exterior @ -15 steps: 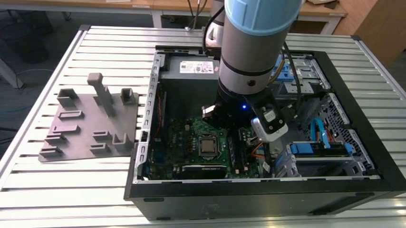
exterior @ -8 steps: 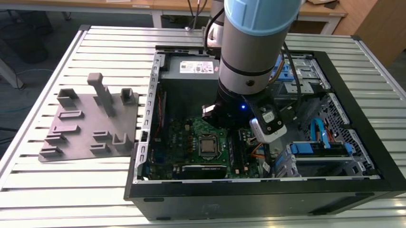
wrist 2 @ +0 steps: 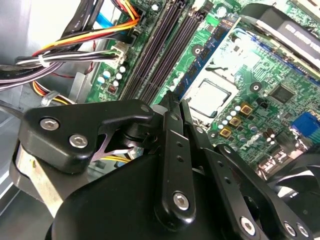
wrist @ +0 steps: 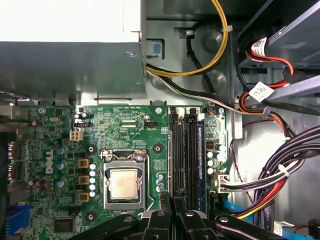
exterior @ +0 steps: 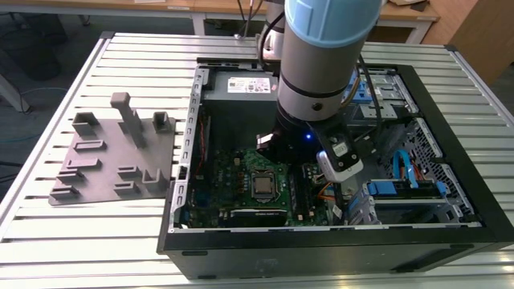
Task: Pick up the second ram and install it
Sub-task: 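Insert the second ram into the second slot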
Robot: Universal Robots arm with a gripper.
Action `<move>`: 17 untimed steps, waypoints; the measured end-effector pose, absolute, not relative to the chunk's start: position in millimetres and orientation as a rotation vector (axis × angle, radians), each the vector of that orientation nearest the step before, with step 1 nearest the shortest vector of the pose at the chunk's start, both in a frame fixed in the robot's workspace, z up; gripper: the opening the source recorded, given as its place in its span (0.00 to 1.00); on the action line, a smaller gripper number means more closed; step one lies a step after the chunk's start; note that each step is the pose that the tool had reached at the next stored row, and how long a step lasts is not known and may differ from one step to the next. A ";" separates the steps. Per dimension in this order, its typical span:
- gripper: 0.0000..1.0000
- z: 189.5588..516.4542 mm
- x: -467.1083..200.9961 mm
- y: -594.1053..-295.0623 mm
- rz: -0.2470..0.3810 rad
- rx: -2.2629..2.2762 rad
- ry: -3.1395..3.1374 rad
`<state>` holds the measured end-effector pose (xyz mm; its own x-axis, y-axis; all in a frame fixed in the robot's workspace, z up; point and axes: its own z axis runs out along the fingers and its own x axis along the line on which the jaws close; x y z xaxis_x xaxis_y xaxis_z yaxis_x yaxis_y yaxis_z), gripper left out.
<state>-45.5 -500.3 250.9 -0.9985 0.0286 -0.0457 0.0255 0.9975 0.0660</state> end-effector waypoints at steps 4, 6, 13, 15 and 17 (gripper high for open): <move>0.11 247.2 -41.1 -500.3 0.101 0.042 3.093; 0.11 244.6 -40.3 -500.3 0.101 0.042 3.093; 0.11 235.6 -39.7 -500.3 0.101 0.042 3.093; 0.11 233.1 -39.4 -500.3 0.101 0.042 3.093; 0.11 230.3 -39.2 -500.2 0.101 0.042 3.093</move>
